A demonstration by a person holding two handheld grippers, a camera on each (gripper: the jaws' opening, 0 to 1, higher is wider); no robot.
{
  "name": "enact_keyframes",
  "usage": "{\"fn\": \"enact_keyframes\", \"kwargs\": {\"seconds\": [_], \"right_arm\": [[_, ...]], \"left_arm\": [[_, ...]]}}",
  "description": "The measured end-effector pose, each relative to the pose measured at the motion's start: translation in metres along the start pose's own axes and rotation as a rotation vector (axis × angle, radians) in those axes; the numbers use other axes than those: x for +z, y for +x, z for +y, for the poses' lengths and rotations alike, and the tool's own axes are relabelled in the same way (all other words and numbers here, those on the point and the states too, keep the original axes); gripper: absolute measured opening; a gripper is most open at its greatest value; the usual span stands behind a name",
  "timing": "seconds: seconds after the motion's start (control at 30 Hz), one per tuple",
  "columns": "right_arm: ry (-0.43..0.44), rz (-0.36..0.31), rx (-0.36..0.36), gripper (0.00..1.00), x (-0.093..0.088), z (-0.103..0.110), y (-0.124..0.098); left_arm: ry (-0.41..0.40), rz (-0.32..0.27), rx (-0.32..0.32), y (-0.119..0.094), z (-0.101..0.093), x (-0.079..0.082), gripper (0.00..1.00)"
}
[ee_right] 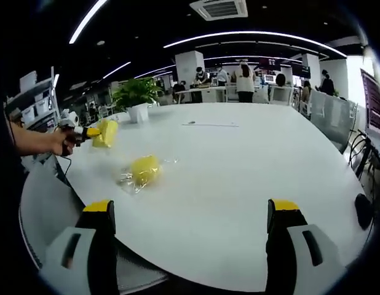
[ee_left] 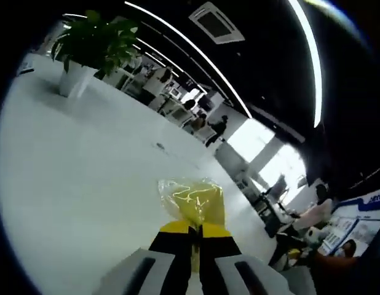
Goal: Compare the silicone blocks by pressing each to a similar depth, holding the contact briefly, and releasing to observe deformation and rebound differences across the visible hardness samples.
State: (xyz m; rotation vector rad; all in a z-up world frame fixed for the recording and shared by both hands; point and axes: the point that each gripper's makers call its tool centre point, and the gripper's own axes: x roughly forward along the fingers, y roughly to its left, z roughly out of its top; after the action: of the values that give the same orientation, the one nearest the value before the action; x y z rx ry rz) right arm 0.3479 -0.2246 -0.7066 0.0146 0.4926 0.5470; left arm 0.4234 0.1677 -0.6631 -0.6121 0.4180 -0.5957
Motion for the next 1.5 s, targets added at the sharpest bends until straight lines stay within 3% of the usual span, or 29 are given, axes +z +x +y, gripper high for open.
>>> {"fn": "enact_keyframes", "kwargs": {"seconds": [0.1,0.23,0.43,0.5,0.7,0.8,0.93,1.0,1.33,1.5], "right_arm": [[-0.017,-0.023,0.012,0.97,0.006,0.003,-0.001],[-0.030,-0.021,0.028,0.97,0.013,0.009,0.000],[-0.102,-0.061,0.027,0.97,0.036,0.015,0.000],[-0.060,-0.082,0.079,0.97,0.048,0.027,0.001],[-0.059,-0.050,0.151,0.97,0.062,0.045,0.003],[-0.054,-0.057,0.191,0.97,0.074,0.054,0.003],[-0.082,-0.098,0.138,0.97,0.095,0.046,0.002],[-0.075,-0.118,0.146,0.97,0.107,0.047,0.001],[-0.037,-0.230,0.296,0.97,0.167,0.083,0.006],[-0.080,-0.237,0.381,0.97,0.182,0.108,0.011]], "left_arm": [[0.081,-0.005,0.012,-0.004,-0.007,0.012,0.00],[0.131,-0.031,-0.023,-0.009,-0.027,0.024,0.00],[0.131,-0.048,-0.058,-0.009,-0.040,0.032,0.00],[0.139,-0.052,-0.056,-0.008,-0.045,0.033,0.00],[0.207,-0.040,-0.108,-0.006,-0.071,0.038,0.00],[0.234,-0.059,-0.147,-0.007,-0.088,0.049,0.00],[0.263,-0.083,-0.178,-0.008,-0.103,0.061,0.00],[0.288,-0.095,-0.201,-0.008,-0.112,0.065,0.00],[0.375,-0.078,-0.255,-0.004,-0.140,0.063,0.00],[0.395,-0.081,-0.301,-0.007,-0.162,0.065,0.00]]}}
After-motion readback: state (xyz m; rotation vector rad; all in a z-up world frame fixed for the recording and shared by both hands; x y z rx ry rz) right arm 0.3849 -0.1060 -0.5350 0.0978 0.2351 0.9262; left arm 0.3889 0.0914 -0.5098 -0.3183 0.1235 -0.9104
